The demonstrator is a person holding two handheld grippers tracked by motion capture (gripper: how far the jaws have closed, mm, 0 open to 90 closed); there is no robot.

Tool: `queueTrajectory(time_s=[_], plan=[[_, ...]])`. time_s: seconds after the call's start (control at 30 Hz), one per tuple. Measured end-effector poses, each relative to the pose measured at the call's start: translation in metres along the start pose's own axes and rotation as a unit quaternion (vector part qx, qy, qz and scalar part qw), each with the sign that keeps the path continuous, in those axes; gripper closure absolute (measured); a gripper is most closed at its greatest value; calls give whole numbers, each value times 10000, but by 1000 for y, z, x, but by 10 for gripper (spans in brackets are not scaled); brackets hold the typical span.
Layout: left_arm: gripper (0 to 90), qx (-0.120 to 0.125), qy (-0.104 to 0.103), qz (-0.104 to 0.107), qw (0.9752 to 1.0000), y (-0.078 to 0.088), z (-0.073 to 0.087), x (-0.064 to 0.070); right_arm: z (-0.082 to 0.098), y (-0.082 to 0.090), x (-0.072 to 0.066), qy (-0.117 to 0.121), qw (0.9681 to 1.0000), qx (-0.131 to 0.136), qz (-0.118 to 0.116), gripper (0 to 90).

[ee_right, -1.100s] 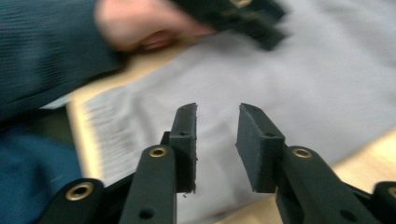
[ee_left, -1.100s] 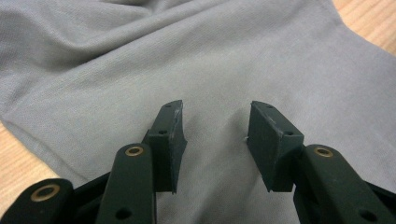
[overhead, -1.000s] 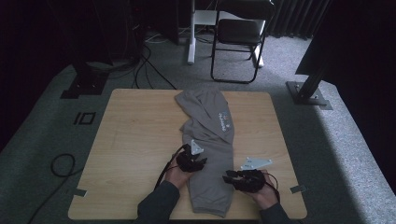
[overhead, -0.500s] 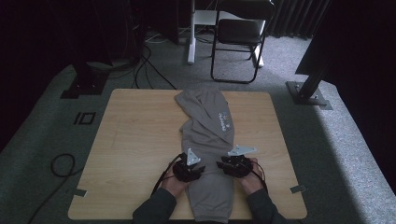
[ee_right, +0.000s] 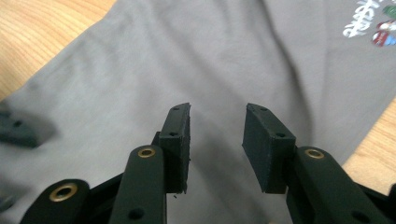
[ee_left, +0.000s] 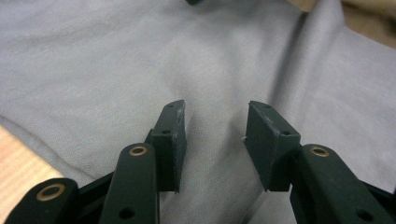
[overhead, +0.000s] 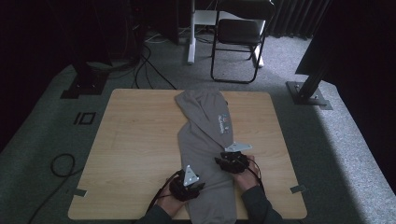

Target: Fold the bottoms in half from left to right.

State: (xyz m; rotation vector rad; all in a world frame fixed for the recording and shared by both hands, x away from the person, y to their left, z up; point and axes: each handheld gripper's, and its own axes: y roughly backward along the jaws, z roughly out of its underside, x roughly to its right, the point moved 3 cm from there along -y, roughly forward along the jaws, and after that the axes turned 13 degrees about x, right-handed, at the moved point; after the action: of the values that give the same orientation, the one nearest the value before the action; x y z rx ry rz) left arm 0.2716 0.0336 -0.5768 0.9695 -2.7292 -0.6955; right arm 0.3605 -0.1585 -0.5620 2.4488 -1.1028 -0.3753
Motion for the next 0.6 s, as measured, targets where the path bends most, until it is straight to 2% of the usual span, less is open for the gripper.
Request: queueTrajectory(time_s=[0.2,0.23,0.37,0.4,0.43,0.5,0.53,0.57,0.6], plan=[[589,-14,-63,89,9999,9,5,11,-1,-6,0,84,9999,-84,21,613],[589,-12,-90,118,9999,11,6,14,2,-8,-2,122,9998,-172,-6,619],[589,-15,-97,210,9997,17,9,21,6,-6,-7,155,9996,-240,-86,621],[624,-62,140,397,9991,20,9,22,8,-2,-10,125,9994,-291,-129,636],[649,-62,140,397,9991,20,9,22,9,0,-10,113,9994,-291,-135,645],[654,-64,341,522,9980,19,7,18,10,2,-11,118,9994,-297,-151,651],[632,28,230,378,9990,17,2,11,13,7,-14,190,9991,-324,-183,659],[623,28,230,378,9990,17,2,11,14,8,-14,204,9991,-316,-212,662],[619,50,181,263,9995,15,-2,5,16,11,-16,179,9990,-328,-228,671]])
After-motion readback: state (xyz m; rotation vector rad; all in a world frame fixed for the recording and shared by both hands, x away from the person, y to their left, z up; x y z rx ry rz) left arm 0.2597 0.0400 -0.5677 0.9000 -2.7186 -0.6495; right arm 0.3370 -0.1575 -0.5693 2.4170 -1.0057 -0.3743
